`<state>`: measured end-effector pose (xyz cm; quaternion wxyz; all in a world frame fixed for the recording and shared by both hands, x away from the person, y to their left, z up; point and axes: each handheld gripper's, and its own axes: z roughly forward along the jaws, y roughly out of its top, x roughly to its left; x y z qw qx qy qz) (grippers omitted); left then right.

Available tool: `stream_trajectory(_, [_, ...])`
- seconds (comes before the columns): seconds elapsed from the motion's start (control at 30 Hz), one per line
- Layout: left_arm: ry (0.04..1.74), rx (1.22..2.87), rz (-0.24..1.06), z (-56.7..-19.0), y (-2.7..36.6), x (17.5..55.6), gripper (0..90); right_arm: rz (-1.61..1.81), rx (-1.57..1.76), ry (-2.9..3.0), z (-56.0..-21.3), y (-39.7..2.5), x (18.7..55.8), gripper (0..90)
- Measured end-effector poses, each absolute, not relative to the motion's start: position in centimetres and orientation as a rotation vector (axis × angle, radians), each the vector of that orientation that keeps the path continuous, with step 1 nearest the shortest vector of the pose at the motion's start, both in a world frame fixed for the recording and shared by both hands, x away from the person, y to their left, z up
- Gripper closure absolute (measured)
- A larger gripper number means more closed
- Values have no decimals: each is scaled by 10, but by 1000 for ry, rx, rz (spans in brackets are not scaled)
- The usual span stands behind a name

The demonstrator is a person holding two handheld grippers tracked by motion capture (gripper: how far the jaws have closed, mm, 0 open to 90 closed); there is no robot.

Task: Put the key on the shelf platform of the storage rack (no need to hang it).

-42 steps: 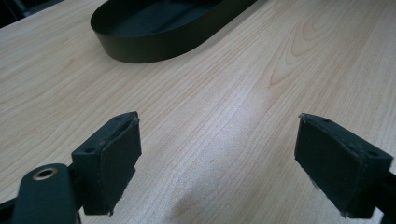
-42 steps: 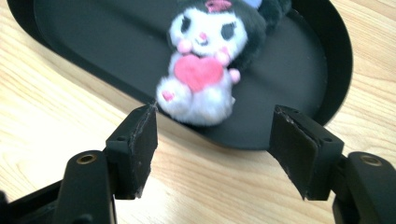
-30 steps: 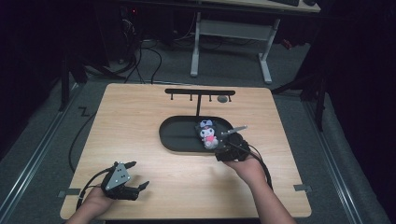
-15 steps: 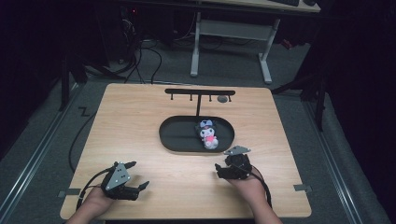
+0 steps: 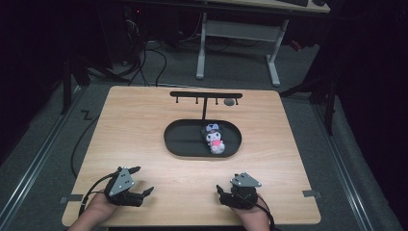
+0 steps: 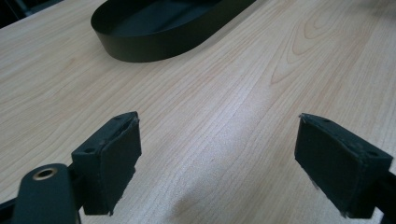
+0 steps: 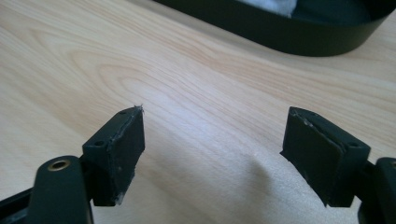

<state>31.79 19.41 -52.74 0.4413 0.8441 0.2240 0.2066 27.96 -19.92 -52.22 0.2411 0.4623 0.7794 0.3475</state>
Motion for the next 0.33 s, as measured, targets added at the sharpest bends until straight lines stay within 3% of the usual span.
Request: stream_trajectory(0.33, [552, 2105, 509, -527, 193, 318, 155, 968, 1275, 2087, -524, -205, 277, 208])
